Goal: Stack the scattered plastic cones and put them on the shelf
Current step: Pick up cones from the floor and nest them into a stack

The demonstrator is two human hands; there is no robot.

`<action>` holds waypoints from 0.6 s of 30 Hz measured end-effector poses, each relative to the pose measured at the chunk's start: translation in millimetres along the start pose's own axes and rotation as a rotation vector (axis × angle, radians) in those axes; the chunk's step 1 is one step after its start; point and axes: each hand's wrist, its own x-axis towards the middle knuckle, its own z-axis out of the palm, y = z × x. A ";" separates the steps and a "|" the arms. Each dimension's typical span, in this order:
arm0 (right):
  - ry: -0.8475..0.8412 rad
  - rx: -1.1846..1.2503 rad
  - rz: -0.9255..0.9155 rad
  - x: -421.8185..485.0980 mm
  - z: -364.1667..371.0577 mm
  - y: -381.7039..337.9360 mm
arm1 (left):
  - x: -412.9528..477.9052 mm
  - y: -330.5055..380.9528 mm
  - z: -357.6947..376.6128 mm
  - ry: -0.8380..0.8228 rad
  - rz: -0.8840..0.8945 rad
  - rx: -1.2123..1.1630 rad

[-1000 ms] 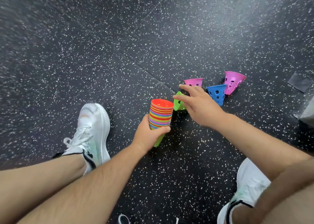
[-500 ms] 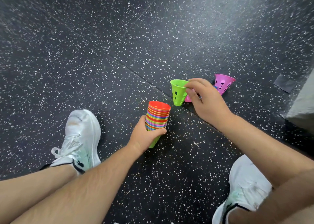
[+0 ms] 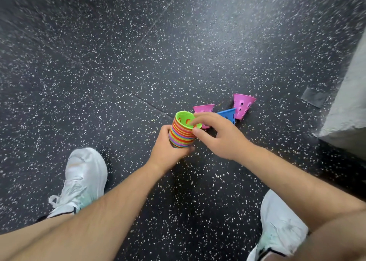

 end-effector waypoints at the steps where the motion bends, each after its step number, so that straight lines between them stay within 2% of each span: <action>1: -0.021 0.028 0.020 1.2 -2.8 -1.0 | 1.2 -0.5 -0.8 -0.006 0.019 0.021; 4: -0.029 0.059 0.069 7.7 -7.1 -1.2 | 5.8 -7.9 -1.8 0.007 0.058 0.088; 8: 0.076 -0.237 0.066 29.8 -16.8 20.7 | 4.9 -8.3 -1.2 0.018 0.054 0.069; 13: -0.083 -0.664 0.079 58.0 -30.4 50.1 | 5.8 -11.4 -4.5 -0.012 0.053 0.018; 15: -0.126 -0.723 0.066 63.1 -27.4 53.9 | 6.4 -11.3 -5.6 -0.012 0.043 0.015; 18: -0.080 -0.704 0.029 66.1 -23.0 54.4 | 7.3 -7.7 -5.7 -0.007 0.038 0.024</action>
